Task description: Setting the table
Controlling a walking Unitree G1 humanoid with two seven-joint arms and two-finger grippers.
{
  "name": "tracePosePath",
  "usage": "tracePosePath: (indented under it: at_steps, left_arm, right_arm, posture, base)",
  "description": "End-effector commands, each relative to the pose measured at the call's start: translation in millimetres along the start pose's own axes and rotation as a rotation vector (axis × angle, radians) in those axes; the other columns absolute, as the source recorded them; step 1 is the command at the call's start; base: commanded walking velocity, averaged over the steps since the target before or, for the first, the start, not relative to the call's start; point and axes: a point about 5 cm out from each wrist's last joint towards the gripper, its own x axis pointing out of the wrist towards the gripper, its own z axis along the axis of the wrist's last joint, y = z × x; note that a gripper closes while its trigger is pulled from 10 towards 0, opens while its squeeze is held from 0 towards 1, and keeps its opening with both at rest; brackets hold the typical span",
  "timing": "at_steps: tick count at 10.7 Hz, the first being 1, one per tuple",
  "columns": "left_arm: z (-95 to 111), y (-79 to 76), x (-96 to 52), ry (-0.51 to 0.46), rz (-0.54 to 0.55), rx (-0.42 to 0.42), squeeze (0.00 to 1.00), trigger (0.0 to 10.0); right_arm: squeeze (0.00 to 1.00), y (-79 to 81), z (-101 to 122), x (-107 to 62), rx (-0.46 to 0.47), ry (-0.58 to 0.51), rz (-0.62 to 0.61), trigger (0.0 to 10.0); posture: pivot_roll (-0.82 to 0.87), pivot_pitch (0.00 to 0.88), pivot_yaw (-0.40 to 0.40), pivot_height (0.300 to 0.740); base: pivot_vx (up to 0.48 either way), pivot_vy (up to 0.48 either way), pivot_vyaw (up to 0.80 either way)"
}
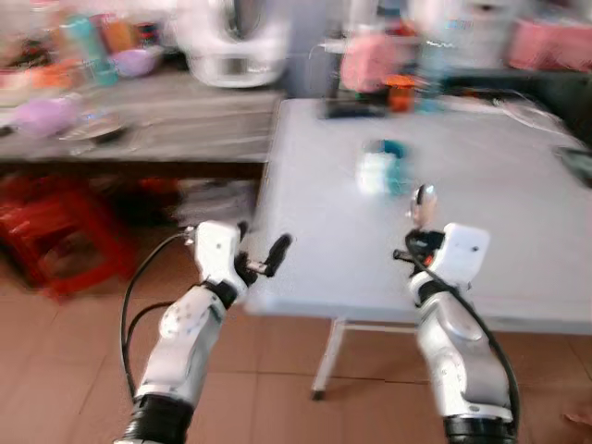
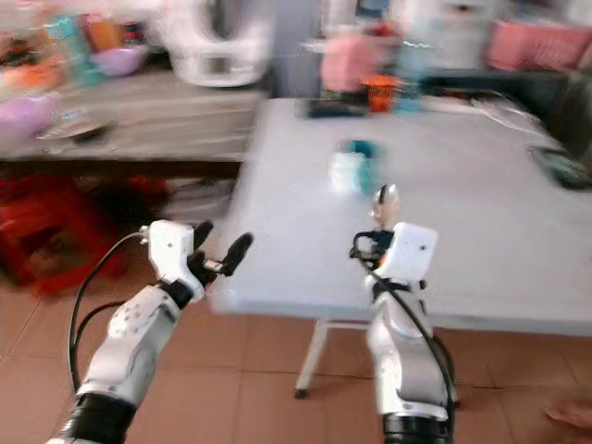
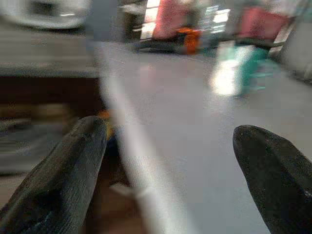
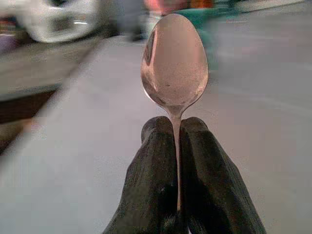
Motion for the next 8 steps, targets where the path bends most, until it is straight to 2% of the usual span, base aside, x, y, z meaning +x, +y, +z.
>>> tracePosePath:
  at_steps: [1,6,8]
  left_arm:
    - [5,-0.2,3.2,-0.015,0.003,0.019,0.00,10.0]
    - [7,6.3,7.0,-0.022,0.075,0.051,0.00,10.0]
    - [8,12.4,7.0,-0.028,0.125,0.075,0.00,10.0]
  right_arm:
    - [0.00,-0.6,6,0.7,-0.005,-0.025,0.008,10.0]
    - [0.00,0.4,6,-0.7,-0.006,-0.039,0.030,10.0]
    - [0.00,-3.1,9,-2.3,-0.079,-0.069,0.025,10.0]
  posture:
    - [-0.01,0.000,0.030,0.740]
    - [-0.01,0.000,0.031,0.740]
    - [0.00,0.000,0.030,0.740]
  base:
    - [0.000,0.469,0.00]
    - [0.000,0.477,0.00]
    - [0.000,0.480,0.00]
